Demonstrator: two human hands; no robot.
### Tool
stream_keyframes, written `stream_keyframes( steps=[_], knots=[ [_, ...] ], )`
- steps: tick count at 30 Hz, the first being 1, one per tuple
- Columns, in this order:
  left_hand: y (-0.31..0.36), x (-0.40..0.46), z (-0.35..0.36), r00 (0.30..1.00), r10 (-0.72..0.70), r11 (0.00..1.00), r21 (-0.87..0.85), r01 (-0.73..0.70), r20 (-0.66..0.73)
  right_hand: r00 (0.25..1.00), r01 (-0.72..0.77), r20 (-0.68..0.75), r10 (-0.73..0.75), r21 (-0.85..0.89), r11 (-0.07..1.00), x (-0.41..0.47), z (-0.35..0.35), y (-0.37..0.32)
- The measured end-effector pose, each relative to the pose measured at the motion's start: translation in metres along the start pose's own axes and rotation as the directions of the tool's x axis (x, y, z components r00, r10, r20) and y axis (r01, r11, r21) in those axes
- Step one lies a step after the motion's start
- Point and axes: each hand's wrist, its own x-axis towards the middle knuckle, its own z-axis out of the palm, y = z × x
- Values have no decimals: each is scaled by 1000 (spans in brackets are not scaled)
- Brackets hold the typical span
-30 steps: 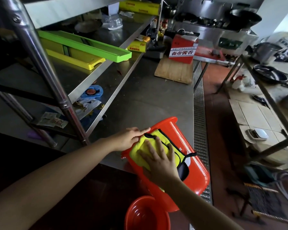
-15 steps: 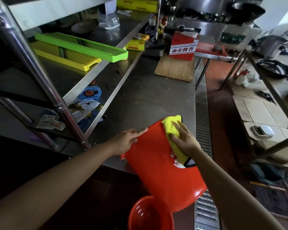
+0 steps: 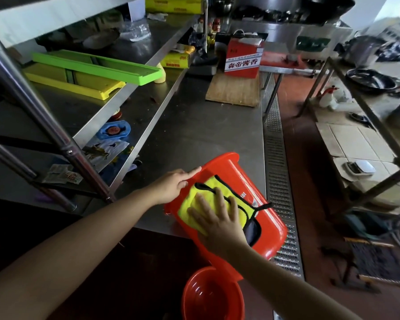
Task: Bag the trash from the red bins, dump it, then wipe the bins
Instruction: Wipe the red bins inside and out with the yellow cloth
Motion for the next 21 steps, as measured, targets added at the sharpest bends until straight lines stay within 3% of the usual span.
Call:
stream_keyframes(
  steps=[3, 7, 10, 13, 17, 21],
  knots=[
    [-1, -3, 1, 1000, 15, 1000, 8, -15, -16, 999, -1, 34, -1, 58, 998, 2, -7, 20],
    [-6, -11, 4, 1000, -11, 1000, 17, 11, -12, 938, -343, 156, 309, 290, 894, 2, -16, 81],
    [-1, -9, 8, 999, -34, 999, 13, 35, -30, 873, -484, 272, 404, 400, 778, 1, -19, 106],
    [2, -3, 9, 999, -22, 999, 26, 24, -44, 911, -408, 186, 369, 260, 876, 0, -19, 75],
    [0, 3, 7, 999, -9, 998, 57, 11, -38, 993, -107, 57, 106, 31, 994, -14, -5, 2],
    [-2, 2, 5, 1000, 1, 997, 71, 0, -23, 999, -1, 52, -1, 40, 999, -20, -4, 10]
  ],
)
